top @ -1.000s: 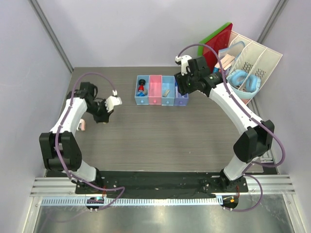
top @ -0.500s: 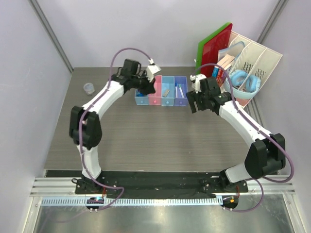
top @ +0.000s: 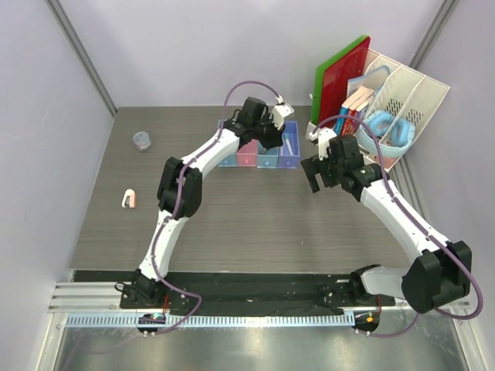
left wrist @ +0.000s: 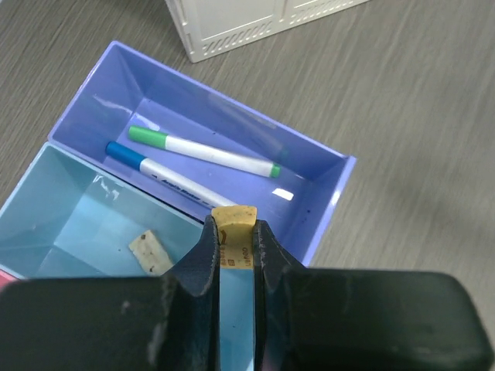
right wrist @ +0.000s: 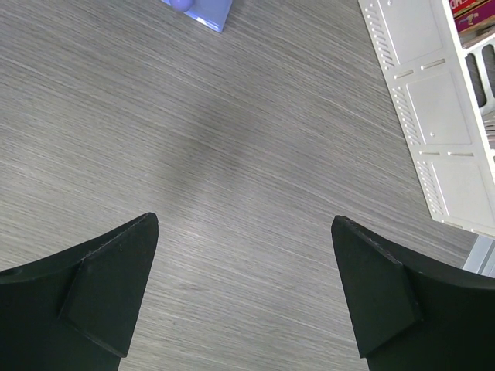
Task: Sort the stationery into containers
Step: Place the stationery in the storage box, then pick up the stationery from the corner of the board.
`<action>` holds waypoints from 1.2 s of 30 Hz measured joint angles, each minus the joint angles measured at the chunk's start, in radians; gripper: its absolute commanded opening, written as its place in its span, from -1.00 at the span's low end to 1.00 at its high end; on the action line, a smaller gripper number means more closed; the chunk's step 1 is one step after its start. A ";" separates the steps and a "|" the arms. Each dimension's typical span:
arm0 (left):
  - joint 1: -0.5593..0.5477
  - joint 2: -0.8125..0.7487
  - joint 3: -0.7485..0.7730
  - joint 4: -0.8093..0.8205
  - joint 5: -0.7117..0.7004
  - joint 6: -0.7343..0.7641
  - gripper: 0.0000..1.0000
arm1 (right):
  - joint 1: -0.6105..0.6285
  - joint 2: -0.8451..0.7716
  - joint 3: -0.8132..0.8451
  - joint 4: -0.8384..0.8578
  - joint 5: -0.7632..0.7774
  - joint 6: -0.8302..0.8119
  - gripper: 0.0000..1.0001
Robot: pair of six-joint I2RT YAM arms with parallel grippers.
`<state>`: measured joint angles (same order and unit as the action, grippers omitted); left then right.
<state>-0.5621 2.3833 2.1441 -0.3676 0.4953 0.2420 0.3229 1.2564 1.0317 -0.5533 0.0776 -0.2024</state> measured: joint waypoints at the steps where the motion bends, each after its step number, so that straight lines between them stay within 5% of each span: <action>1: -0.005 0.011 0.005 0.005 -0.015 -0.001 -1.00 | -0.001 -0.004 0.000 0.000 -0.002 -0.002 0.99; 18: 0.001 0.030 -0.084 0.087 -0.207 -0.003 -1.00 | -0.012 -0.061 -0.007 0.000 -0.037 -0.009 1.00; 19: 0.001 0.030 -0.087 0.088 -0.212 -0.003 -0.94 | -0.012 -0.061 -0.007 0.000 -0.039 -0.009 0.99; 21: 0.002 0.030 -0.090 0.088 -0.225 -0.003 -0.46 | -0.012 -0.061 -0.008 0.000 -0.040 -0.008 0.99; 22: 0.002 0.030 -0.090 0.088 -0.232 -0.003 -0.01 | -0.012 -0.061 -0.008 0.000 -0.041 -0.008 0.99; 25: 0.002 0.029 -0.096 0.097 -0.252 0.001 0.52 | -0.012 -0.061 -0.008 0.000 -0.043 -0.008 0.99; 30: 0.005 0.001 -0.114 0.129 -0.288 0.006 0.81 | -0.013 -0.061 -0.008 0.000 -0.046 -0.008 0.99; 36: 0.023 -0.038 -0.085 0.077 -0.363 0.003 0.84 | -0.013 -0.061 -0.008 0.000 -0.047 -0.009 0.99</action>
<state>-0.5392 2.3455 2.0594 -0.2905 0.1322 0.2455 0.3103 1.1954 1.0237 -0.5533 0.0303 -0.2111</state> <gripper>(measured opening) 0.918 0.996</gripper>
